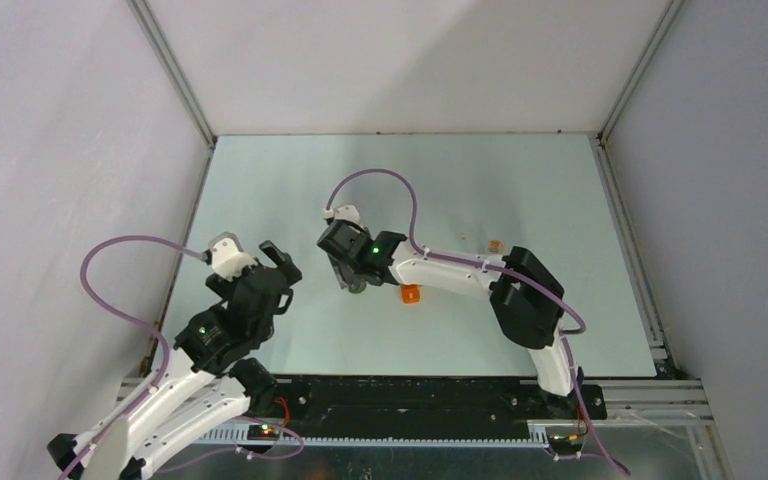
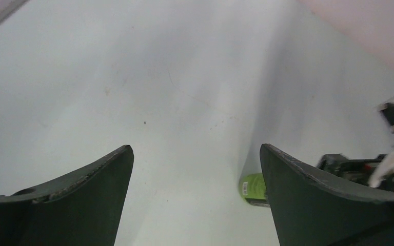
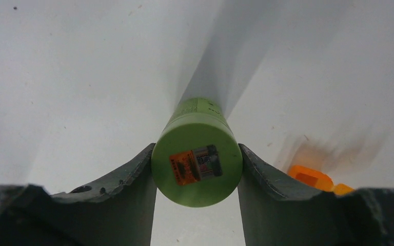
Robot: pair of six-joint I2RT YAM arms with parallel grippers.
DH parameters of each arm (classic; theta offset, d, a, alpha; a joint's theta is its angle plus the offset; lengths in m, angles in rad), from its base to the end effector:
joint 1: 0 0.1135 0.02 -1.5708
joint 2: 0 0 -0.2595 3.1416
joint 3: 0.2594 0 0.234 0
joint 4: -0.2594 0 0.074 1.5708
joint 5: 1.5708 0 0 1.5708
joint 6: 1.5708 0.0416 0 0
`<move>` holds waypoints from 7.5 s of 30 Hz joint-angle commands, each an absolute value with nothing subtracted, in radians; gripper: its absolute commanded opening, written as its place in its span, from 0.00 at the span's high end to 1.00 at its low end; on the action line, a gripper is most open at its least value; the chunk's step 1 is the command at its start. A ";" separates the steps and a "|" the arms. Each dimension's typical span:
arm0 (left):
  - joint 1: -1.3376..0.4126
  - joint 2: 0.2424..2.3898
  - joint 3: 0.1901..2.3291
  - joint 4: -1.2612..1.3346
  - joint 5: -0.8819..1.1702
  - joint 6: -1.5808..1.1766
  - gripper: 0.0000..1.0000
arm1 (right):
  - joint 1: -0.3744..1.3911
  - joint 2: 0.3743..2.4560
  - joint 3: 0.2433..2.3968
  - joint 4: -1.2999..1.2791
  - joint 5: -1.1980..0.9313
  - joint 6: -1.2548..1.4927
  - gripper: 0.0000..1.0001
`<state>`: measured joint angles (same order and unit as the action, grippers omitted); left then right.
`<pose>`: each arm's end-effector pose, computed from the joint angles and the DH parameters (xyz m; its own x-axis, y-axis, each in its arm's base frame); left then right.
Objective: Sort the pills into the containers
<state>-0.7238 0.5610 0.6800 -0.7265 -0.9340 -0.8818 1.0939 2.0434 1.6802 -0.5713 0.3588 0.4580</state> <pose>0.0962 -0.0404 0.2817 -0.1941 -0.4410 -0.8763 -0.3943 0.8530 -0.3420 0.2140 0.3824 0.2295 -0.6566 -0.3689 -0.6579 -0.4970 0.8677 0.0094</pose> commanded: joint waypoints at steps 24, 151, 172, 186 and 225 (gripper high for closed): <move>-0.719 0.871 0.599 0.159 0.439 -0.251 0.04 | 0.724 1.373 1.417 -0.666 -0.723 0.003 0.73; -0.727 0.991 0.768 0.231 0.323 -0.250 1.00 | 0.783 1.026 1.023 -0.049 0.059 0.699 0.17; -0.732 1.001 0.765 0.231 0.315 -0.265 1.00 | 0.708 1.161 1.047 0.087 -0.261 0.809 0.61; -0.731 0.963 0.778 0.154 0.633 -0.217 1.00 | 0.531 1.216 1.028 0.166 -1.244 0.402 1.00; -0.734 1.013 0.850 0.063 0.644 -0.180 1.00 | 0.492 1.051 1.024 0.018 -1.012 0.340 0.80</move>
